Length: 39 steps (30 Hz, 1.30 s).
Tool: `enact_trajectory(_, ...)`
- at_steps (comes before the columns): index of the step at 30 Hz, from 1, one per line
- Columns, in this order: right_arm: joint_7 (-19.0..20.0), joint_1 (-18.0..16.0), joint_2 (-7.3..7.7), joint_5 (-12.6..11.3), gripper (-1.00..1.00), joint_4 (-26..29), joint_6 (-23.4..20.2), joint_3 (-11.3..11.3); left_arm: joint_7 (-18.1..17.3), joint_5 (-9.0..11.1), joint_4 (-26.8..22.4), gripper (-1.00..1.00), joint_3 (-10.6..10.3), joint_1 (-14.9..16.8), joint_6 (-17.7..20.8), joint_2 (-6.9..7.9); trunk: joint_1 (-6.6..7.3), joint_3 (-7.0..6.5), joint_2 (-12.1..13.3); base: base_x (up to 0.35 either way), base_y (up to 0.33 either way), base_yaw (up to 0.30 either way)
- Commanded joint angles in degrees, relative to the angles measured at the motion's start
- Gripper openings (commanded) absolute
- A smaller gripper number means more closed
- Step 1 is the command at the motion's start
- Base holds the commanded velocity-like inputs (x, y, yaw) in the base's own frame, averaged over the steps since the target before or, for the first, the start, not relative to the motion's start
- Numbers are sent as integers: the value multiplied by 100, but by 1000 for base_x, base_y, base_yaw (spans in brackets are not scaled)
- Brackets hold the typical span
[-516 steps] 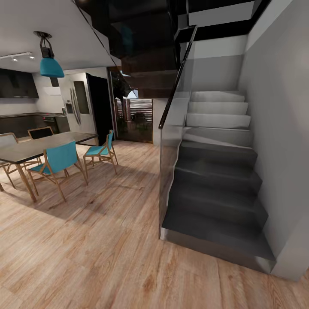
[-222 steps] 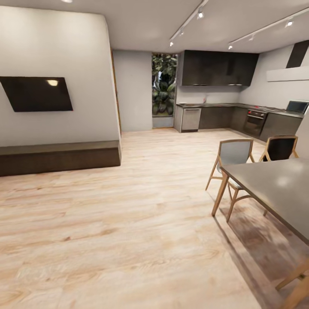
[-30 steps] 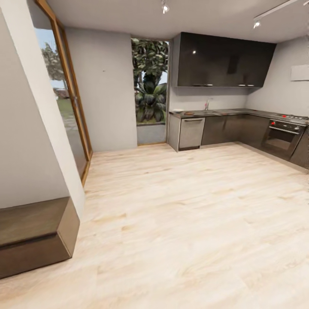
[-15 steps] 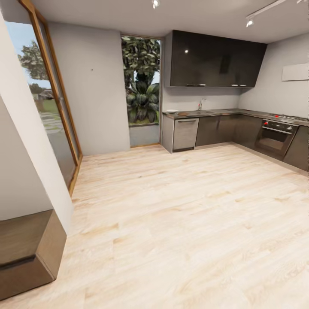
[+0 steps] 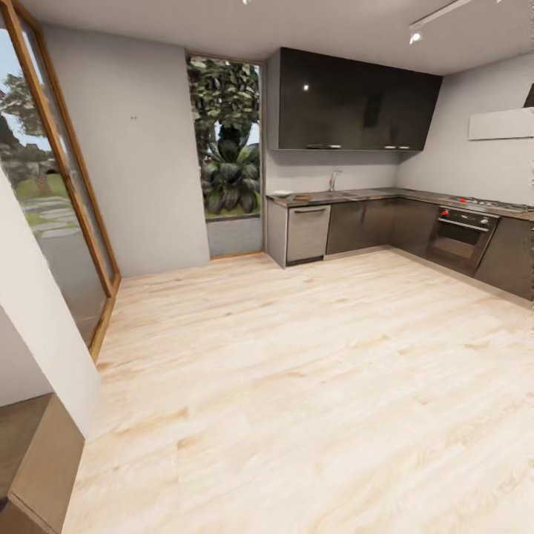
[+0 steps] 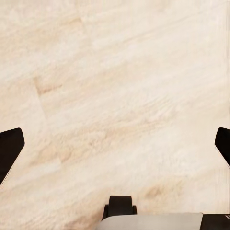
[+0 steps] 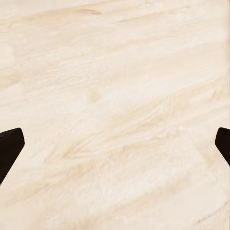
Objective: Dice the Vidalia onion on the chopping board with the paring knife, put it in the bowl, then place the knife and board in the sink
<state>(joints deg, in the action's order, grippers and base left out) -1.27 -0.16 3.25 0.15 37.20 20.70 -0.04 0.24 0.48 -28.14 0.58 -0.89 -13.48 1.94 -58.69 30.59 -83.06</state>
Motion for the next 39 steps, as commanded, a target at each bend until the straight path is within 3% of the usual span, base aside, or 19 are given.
enact_trajectory(1,-13,0,0,2,100,-1,13,4,2,5,-8,100,4,-1,-7,0,-4,4,-2,322,0,-141)
enact_trajectory(39,-14,3,1,1,100,-1,13,3,2,5,-10,100,4,-3,-14,0,-4,4,-2,322,-68,-218)
